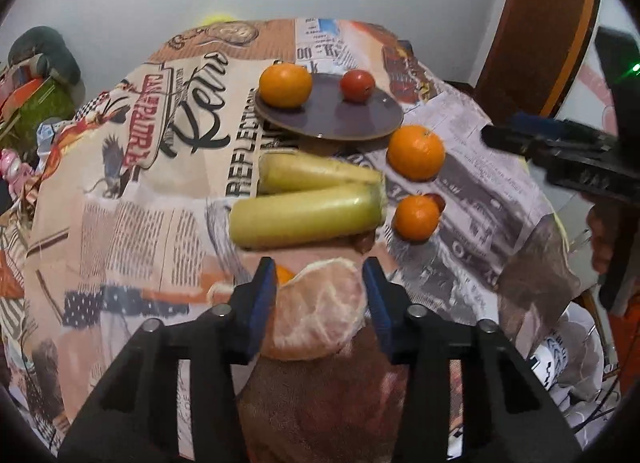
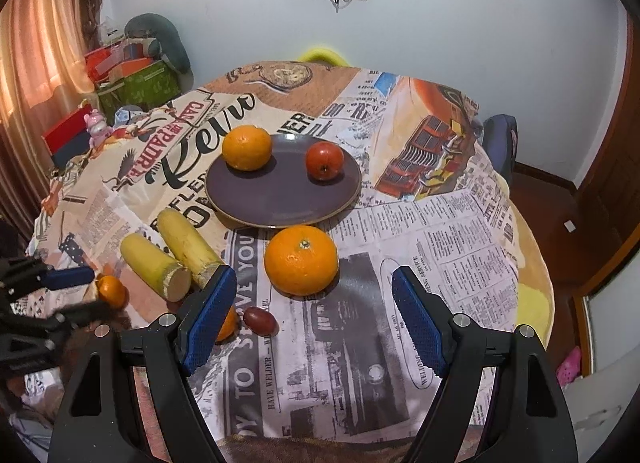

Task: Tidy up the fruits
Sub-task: 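Grasp the peeled pink pomelo segment with the left tool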

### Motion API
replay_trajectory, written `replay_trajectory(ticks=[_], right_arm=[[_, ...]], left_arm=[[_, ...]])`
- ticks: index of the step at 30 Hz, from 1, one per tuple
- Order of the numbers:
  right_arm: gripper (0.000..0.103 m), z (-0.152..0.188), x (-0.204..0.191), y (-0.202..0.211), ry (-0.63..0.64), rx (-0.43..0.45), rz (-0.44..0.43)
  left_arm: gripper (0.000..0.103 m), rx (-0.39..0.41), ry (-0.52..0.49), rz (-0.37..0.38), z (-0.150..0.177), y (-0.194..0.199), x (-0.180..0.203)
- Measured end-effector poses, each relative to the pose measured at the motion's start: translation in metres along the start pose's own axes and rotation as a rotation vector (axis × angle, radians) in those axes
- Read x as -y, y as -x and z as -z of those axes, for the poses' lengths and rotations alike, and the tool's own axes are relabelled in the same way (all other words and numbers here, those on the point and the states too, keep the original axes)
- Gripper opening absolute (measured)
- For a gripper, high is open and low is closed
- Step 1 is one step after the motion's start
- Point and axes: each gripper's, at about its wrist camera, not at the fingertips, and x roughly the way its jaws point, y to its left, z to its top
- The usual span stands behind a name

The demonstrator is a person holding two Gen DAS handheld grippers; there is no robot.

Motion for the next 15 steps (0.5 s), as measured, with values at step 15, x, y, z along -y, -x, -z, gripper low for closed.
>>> replay_trajectory(ticks=[15], right_arm=[[0.078,0.003,0.005,-0.016,-0.021,-0.031,-0.015]], left_arm=[[0.028,0.074,0.083,-0.043,-0.014,0.024,-0.044]])
